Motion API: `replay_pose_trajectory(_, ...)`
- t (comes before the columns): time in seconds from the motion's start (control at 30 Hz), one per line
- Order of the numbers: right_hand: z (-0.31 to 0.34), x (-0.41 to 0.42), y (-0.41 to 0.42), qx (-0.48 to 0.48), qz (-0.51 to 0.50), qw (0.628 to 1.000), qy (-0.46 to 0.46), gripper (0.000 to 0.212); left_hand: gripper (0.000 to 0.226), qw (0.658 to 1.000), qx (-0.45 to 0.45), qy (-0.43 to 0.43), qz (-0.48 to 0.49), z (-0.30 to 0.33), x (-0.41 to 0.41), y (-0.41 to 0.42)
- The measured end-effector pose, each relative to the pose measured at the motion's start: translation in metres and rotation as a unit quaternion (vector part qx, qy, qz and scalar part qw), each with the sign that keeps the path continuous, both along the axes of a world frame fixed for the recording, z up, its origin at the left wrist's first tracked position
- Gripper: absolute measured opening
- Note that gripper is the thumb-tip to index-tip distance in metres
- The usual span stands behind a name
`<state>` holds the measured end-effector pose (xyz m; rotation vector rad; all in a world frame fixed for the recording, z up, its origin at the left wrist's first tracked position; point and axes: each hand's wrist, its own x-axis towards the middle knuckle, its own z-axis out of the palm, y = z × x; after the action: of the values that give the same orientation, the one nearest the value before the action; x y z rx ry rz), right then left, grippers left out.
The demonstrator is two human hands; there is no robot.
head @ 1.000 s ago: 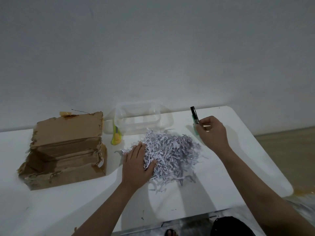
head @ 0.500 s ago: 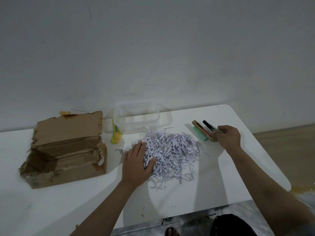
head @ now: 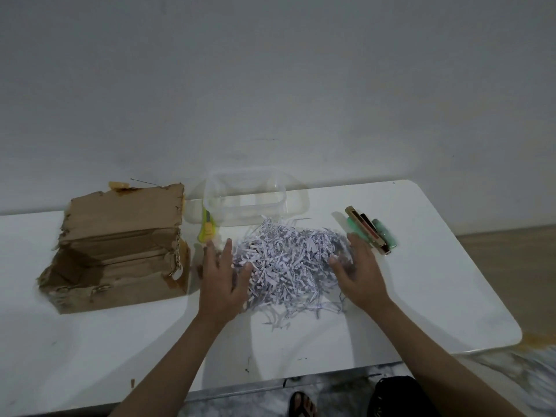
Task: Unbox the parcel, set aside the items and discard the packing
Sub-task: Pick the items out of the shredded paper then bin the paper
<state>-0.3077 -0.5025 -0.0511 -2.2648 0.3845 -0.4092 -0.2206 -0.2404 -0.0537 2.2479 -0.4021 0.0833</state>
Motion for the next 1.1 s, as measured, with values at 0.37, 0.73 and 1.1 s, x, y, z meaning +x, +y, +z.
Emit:
replay_pose_trajectory(0.37,-0.001,0.048,0.046,0.042,0.083,0.996,-0.017,0.086,0.09,0.997,0.001,0.073,-0.038,0.008,0.003,-0.034)
replay_pose_trajectory(0.73,0.024,0.111,-0.004,0.057,0.116,0.99,0.059,0.096,0.095,0.998,-0.047,0.047,-0.015,0.004,0.004,-0.017)
replay_pose_trajectory(1.1,0.028,0.061,0.009,0.12,0.243,0.951,0.147,0.092,0.09,0.989,-0.069,0.124,-0.049,0.008,-0.015,-0.016)
